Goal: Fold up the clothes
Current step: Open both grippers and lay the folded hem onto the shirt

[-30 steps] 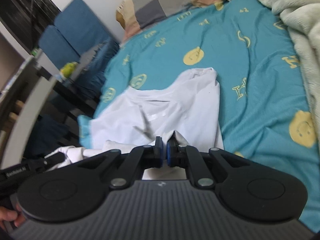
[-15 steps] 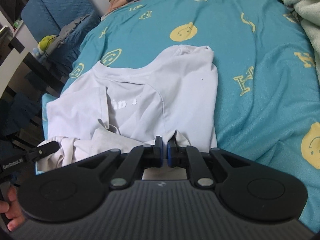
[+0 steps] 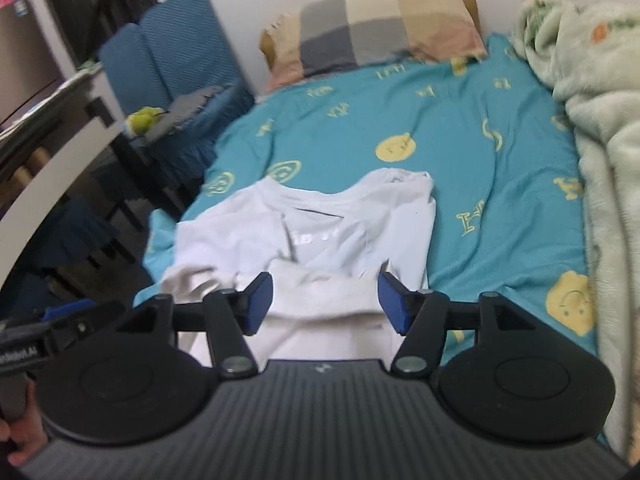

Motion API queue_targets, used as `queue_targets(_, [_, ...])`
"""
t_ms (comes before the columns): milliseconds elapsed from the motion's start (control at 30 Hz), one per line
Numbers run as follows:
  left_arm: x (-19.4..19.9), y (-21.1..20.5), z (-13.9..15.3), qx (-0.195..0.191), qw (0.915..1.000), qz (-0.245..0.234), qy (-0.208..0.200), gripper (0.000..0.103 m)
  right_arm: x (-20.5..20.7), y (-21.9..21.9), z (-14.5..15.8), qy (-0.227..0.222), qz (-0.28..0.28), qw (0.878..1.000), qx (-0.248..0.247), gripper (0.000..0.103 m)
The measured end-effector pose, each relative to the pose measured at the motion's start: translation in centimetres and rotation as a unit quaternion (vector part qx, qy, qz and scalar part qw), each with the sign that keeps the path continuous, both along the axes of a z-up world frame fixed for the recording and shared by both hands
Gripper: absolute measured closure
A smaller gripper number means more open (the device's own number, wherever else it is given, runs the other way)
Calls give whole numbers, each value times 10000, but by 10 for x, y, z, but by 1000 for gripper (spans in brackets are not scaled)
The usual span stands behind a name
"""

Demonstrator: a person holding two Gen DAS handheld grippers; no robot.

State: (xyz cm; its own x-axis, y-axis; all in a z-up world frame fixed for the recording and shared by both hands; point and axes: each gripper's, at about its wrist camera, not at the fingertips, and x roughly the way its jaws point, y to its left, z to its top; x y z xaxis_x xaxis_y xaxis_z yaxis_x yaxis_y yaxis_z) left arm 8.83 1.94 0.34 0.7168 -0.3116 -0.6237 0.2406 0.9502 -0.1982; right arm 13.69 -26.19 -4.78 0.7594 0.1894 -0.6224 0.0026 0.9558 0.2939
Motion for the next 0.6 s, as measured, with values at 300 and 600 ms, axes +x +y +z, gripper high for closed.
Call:
queue_targets(300, [-96, 10, 7, -32, 9994, -93, -346, 2, -94, 14, 19, -624, 117, 9980, -40, 26])
queue_targets(600, [-111, 7, -14, 328, 9985, -35, -438, 0, -103, 20, 11, -607, 0, 9980, -152, 26])
